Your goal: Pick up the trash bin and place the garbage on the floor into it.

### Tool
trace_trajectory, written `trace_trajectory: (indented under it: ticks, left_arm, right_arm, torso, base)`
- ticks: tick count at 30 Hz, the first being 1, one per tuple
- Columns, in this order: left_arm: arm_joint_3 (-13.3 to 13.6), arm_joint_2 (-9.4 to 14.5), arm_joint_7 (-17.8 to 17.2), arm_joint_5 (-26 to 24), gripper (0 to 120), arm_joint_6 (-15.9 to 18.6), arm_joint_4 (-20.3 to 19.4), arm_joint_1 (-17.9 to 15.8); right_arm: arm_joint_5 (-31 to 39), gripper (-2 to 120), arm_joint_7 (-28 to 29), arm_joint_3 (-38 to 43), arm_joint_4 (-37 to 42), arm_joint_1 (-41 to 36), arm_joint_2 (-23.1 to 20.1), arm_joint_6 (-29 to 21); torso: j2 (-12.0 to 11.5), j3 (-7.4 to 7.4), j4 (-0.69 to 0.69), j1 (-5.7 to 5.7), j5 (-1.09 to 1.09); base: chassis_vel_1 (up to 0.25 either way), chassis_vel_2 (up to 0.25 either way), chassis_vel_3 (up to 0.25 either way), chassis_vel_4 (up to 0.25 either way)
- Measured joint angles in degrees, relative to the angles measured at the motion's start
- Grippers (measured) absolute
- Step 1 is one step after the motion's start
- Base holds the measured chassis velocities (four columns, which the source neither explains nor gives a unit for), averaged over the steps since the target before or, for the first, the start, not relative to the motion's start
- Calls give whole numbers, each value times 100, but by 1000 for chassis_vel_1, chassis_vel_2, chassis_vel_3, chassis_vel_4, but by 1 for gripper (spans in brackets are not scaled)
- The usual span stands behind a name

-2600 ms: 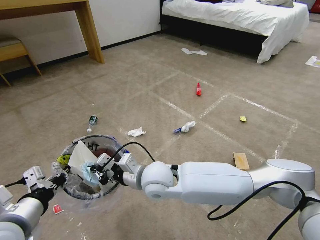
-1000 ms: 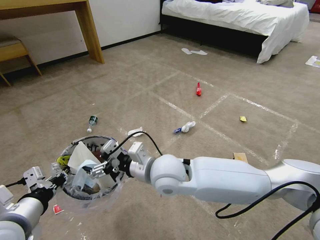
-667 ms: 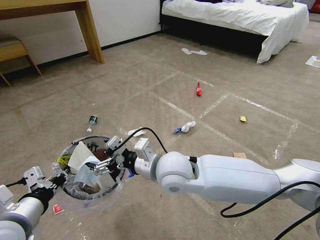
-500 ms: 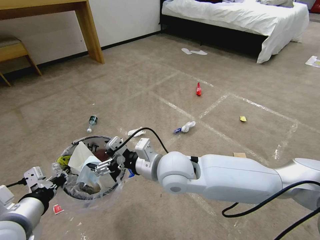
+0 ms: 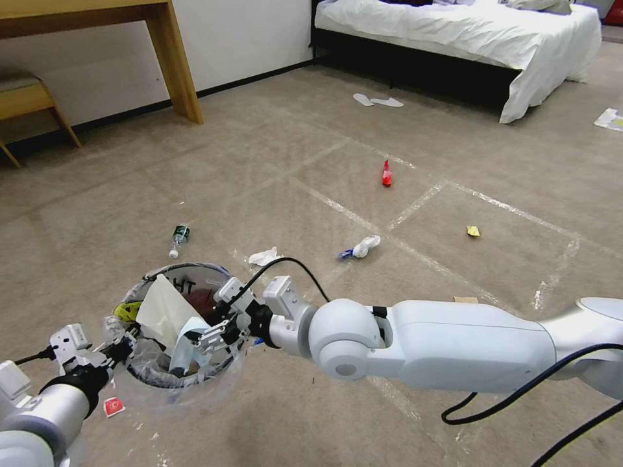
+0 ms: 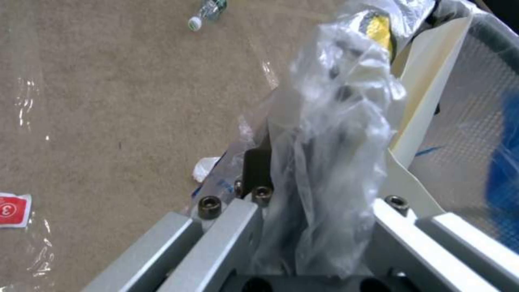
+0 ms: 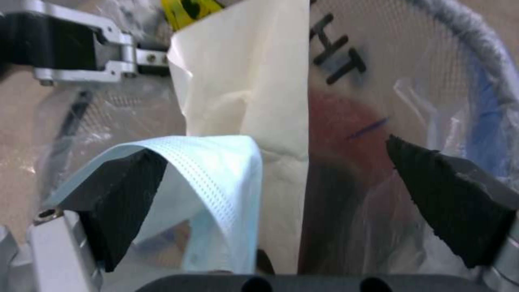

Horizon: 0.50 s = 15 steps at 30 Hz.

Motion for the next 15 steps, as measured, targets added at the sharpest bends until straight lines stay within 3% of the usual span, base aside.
trace_trajectory:
  ticks: [15]
  left_arm:
    - [0,-14,20,-4,1,0,31,-35]
  right_arm:
    - [617,100,210,-275,101,746,319,-1047]
  torso:
    - [0,0,-1,0,0]
  base:
    - [0,0,0,0]
